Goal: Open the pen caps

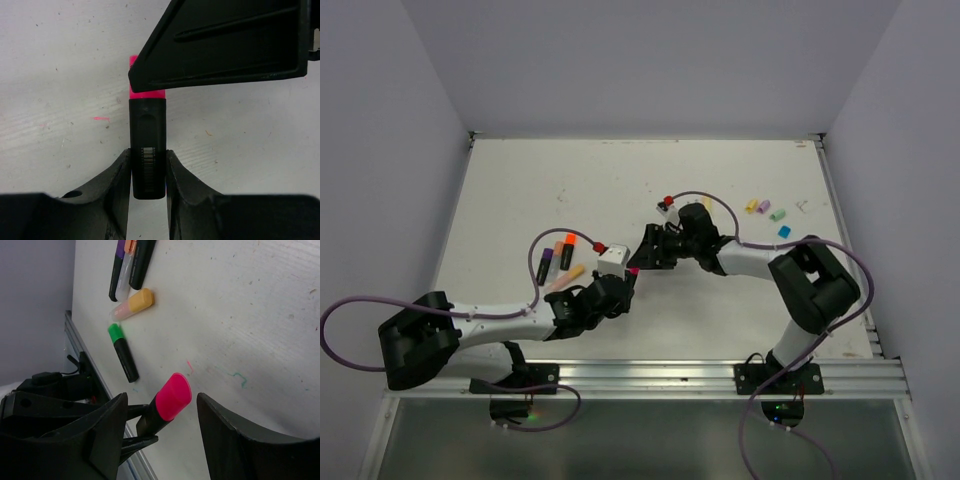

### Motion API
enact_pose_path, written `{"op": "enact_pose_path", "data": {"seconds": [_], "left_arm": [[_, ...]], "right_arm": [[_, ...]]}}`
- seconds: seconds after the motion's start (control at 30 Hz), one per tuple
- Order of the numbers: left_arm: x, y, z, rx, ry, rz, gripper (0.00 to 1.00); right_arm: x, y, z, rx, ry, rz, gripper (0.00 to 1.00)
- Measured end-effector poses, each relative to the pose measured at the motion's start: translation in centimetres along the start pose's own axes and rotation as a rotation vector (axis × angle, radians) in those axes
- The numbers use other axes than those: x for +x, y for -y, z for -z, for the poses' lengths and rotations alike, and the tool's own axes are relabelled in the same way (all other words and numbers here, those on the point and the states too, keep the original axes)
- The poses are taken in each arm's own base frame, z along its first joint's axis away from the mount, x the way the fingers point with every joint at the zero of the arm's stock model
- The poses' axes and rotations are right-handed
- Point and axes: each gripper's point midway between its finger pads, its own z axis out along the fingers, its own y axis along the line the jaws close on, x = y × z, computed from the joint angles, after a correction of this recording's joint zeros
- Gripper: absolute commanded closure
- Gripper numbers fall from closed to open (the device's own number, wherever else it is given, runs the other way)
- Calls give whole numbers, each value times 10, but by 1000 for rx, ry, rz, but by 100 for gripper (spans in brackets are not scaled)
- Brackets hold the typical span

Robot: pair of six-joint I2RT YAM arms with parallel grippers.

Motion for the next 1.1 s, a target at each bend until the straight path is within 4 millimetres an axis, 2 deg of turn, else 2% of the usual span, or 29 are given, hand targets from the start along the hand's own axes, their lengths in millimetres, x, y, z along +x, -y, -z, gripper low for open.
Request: {"op": "enact_pose_path", "data": {"seconds": [0.07,0.17,0.23,0.37,0.47,0.57,0.6,0.67,0.7,0.73,0.83,0.93,1.1], "left_arm": [[0,0,0,2,0,0,100],[-1,0,0,3,1,-5,100],[-2,1,1,5,4,-8,100],[-4,1,2,9,11,-6,100],[-5,2,1,11,13,-5,100],[-5,2,1,9,14,-5,100],[-5,1,1,7,16,-5,100],[-5,1,1,4,18,-4,86],[-6,1,1,3,19,-4,76],[-6,0,1,2,19,-3,55],[-7,0,1,-3,25,15,33],[-7,0,1,-6,33,32,23],[-6,0,0,-6,34,44,23]], "right_arm": [[2,-2,-3,-11,-5,-7,42],[1,-2,-5,-26,-4,-19,49],[0,-2,-8,-34,-1,-25,59],[-1,1,-13,-39,3,-47,67],[0,1,-15,-44,2,-63,77],[-3,-5,-15,-70,8,-65,100],[-3,-5,-15,-73,10,-64,100],[-4,-6,-15,-76,12,-67,100],[-4,-6,-15,-78,14,-68,100],[-4,-6,-15,-78,14,-70,100],[-1,-5,-15,-75,11,-76,100],[4,-3,-14,-69,3,-81,100],[1,-13,-6,-79,16,-71,100]]}}
